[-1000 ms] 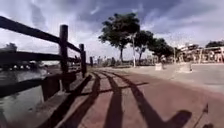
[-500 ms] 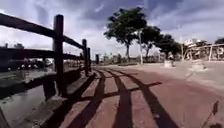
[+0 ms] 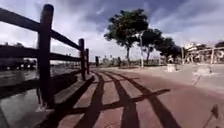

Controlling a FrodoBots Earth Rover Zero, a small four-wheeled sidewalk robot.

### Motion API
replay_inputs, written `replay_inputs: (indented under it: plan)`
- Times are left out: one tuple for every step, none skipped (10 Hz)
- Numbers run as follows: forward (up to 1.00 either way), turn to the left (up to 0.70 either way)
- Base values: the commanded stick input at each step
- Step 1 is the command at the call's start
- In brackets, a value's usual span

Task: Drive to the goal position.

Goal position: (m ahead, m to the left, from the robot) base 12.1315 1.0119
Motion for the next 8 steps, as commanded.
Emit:
replay_inputs:
  plan:
    - [0.85, -0.04]
    - [0.85, -0.04]
    - [0.85, -0.04]
    - [0.85, -0.04]
    - [0.85, -0.04]
    - [0.85, -0.04]
    - [0.85, -0.04]
    - [0.85, -0.04]
